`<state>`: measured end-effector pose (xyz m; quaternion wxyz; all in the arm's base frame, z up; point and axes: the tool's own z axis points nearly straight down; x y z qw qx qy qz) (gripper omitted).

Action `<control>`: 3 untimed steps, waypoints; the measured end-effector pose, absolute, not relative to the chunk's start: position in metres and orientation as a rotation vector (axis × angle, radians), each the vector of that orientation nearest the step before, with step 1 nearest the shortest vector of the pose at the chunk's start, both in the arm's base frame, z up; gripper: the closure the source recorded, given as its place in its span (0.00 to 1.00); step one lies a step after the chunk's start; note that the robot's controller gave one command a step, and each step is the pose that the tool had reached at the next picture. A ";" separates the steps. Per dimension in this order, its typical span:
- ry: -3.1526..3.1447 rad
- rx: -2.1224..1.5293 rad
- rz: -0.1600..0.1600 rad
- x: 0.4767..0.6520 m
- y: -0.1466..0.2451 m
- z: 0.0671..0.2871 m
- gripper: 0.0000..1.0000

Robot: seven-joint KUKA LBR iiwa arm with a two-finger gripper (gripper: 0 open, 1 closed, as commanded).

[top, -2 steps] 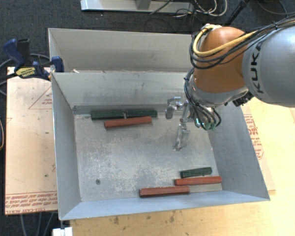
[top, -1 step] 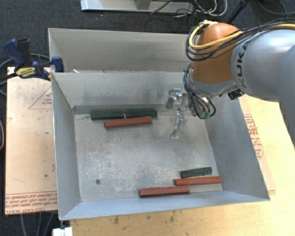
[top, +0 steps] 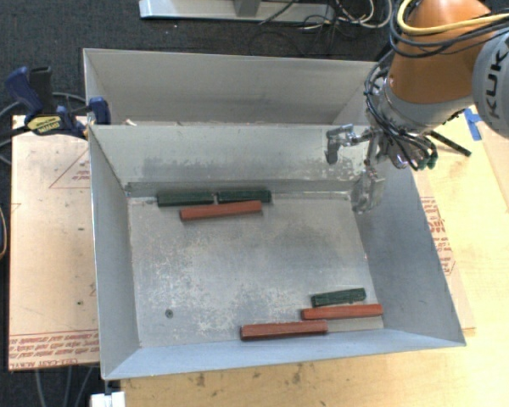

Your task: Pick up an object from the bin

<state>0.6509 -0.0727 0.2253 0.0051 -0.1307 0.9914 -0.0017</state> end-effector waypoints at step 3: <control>3.063 -0.673 0.001 0.493 -0.111 0.070 0.00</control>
Offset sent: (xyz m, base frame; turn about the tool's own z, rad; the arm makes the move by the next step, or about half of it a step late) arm -0.0754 -0.0696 -0.1167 -0.1412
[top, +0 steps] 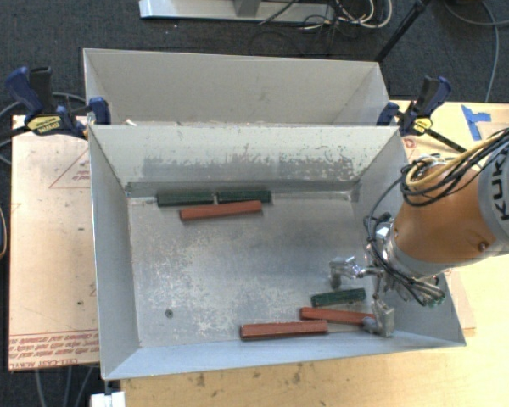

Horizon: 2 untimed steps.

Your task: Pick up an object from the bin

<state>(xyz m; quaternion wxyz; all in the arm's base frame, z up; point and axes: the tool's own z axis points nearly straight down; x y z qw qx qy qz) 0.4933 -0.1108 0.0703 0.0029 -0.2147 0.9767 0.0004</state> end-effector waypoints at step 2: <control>3.075 -0.626 0.001 0.480 -0.132 0.103 0.00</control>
Offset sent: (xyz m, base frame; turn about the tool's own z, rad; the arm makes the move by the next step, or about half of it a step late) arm 0.0072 -0.0117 0.0523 0.0040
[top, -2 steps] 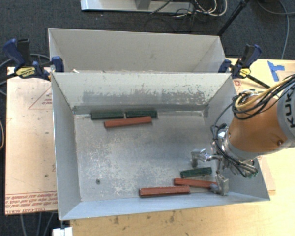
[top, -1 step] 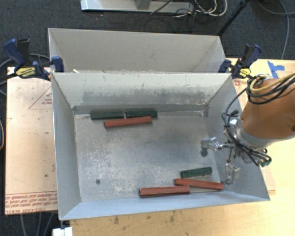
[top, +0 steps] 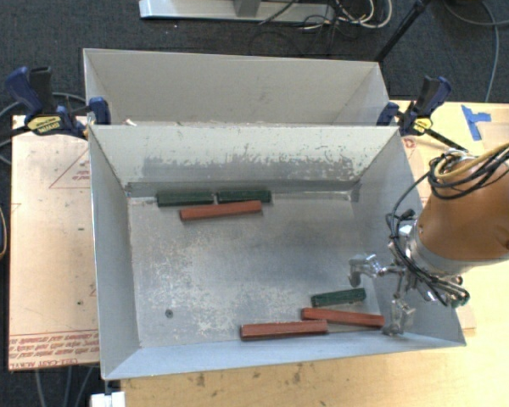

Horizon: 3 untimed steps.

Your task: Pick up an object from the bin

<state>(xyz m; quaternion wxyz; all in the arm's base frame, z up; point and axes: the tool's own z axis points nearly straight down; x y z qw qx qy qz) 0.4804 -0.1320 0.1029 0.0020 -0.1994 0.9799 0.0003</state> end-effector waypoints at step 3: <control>3.135 0.080 0.004 0.540 -0.074 0.075 0.00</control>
Offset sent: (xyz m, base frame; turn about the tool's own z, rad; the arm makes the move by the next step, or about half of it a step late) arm 0.0276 0.0107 0.0140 0.3972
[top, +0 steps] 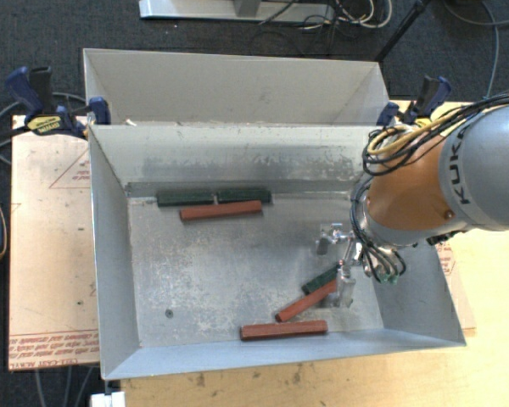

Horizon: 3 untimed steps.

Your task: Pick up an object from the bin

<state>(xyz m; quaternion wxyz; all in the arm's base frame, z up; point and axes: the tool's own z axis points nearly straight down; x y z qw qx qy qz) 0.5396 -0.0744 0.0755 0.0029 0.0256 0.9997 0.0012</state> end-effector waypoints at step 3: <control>3.096 -0.517 0.001 0.521 -0.058 0.186 1.00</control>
Offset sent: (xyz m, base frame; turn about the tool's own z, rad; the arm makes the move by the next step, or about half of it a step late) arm 0.0000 0.0000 0.0000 0.0000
